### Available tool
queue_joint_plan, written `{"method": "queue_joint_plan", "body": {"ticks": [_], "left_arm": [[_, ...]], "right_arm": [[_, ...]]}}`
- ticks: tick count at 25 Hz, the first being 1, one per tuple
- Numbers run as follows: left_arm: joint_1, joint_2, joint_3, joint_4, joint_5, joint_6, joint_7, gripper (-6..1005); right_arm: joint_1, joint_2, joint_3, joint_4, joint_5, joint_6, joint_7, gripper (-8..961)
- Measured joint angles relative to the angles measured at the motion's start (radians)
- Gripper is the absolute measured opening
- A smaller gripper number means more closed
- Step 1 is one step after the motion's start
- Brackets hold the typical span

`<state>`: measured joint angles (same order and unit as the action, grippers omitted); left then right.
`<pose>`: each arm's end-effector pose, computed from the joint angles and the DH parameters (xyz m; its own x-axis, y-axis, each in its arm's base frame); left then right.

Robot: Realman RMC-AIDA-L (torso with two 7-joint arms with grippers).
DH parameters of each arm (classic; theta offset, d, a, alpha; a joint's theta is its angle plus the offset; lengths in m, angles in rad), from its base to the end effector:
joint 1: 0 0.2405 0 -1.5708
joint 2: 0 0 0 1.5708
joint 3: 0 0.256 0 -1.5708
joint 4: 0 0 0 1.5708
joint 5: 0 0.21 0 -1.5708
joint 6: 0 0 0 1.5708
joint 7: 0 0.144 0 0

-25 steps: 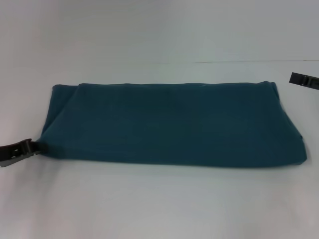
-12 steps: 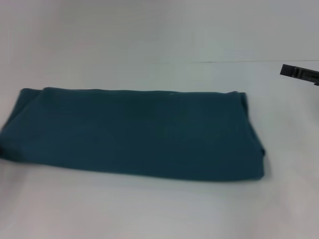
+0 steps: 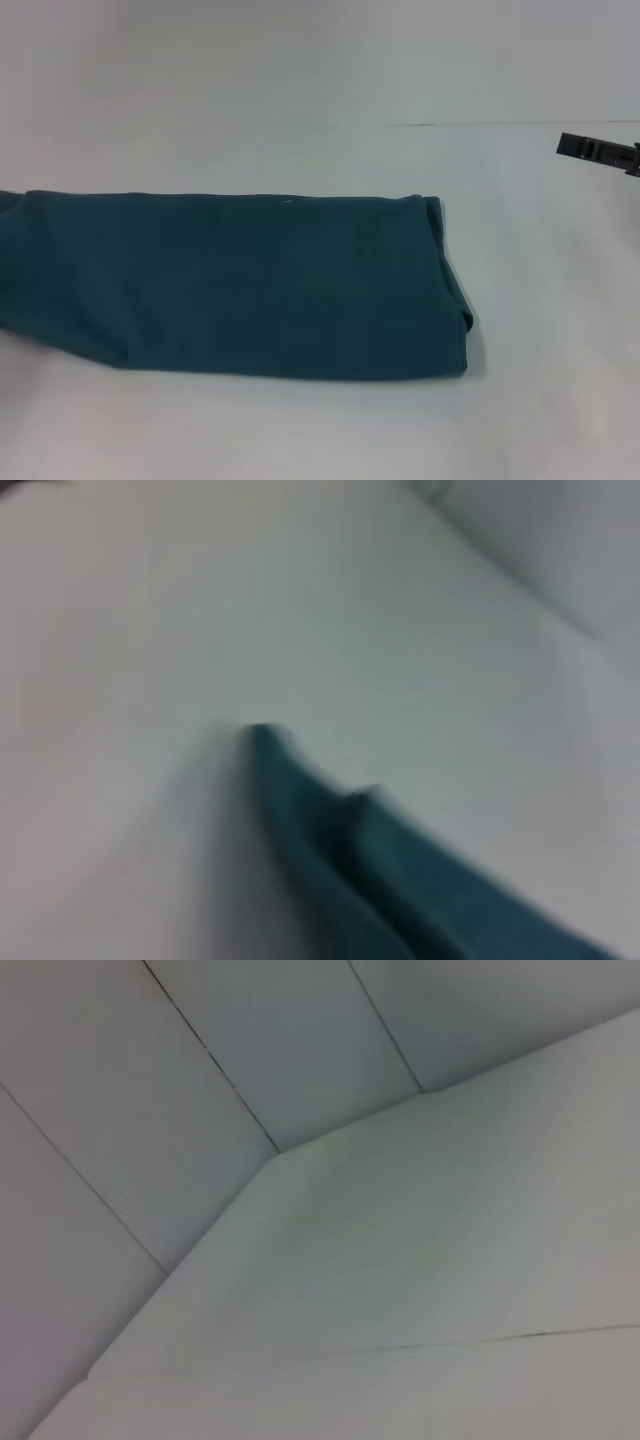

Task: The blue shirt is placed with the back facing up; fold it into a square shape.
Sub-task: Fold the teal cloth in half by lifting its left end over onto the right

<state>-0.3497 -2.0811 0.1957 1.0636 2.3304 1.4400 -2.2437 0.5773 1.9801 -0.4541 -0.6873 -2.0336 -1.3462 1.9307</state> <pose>-0.3858 0.2803 0.1319 0.0812 0.6456 0.7594 0.9850 0.0642 -0.1599 0.2976 0.3836 0.0845 0.3891 -0.5865 -0.7104 -0.8939 -0.4267 -0.1373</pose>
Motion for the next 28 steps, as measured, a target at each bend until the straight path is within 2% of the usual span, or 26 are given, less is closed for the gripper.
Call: {"method": "queue_joint_plan", "body": {"ticks": [3,7,11,14,15,18,21,23,24,25,28], "left_arm": [[-0.027,-0.009,0.026,0.009,-0.108,0.091,0.015,33],[-0.091,-0.026,0.115,-0.010,-0.282,0.198,0.033,34],[-0.177,-0.072,0.274,-0.038,-0.387,0.204,0.038,35],[-0.235,-0.089,0.375,-0.116,-0.451,0.180,0.062,36],[-0.266,-0.090,0.434,-0.190,-0.498,0.158,0.090,37],[-0.320,-0.089,0.537,-0.382,-0.593,0.091,0.172,38],[-0.380,-0.093,0.591,-0.633,-0.688,-0.016,0.317,39],[-0.427,-0.094,0.590,-0.853,-0.771,-0.110,0.466,39],[-0.464,-0.095,0.557,-1.042,-0.840,-0.202,0.612,40],[-0.464,-0.095,0.557,-1.042,-0.840,-0.202,0.612,40],[-0.486,-0.095,0.426,-1.246,-0.867,-0.270,0.841,41]], "right_arm": [[-0.010,0.000,0.001,0.000,0.001,0.004,-0.003,922],[-0.020,0.000,0.007,0.011,0.003,0.008,-0.023,921],[-0.035,0.000,0.007,0.016,0.003,0.012,-0.044,921],[-0.050,-0.007,0.004,0.016,0.001,0.011,-0.060,921],[-0.055,-0.009,0.004,0.016,0.001,0.011,-0.064,921],[-0.074,-0.020,0.005,0.012,0.001,0.008,-0.078,921],[-0.088,-0.033,0.002,0.011,0.000,0.010,-0.088,921],[-0.093,-0.041,0.001,0.015,0.000,0.013,-0.101,921],[-0.096,-0.046,0.001,0.015,-0.005,0.017,-0.108,921],[-0.096,-0.049,0.001,0.014,-0.010,0.019,-0.109,921],[-0.096,-0.053,0.001,0.009,-0.021,0.031,-0.110,921]]}}
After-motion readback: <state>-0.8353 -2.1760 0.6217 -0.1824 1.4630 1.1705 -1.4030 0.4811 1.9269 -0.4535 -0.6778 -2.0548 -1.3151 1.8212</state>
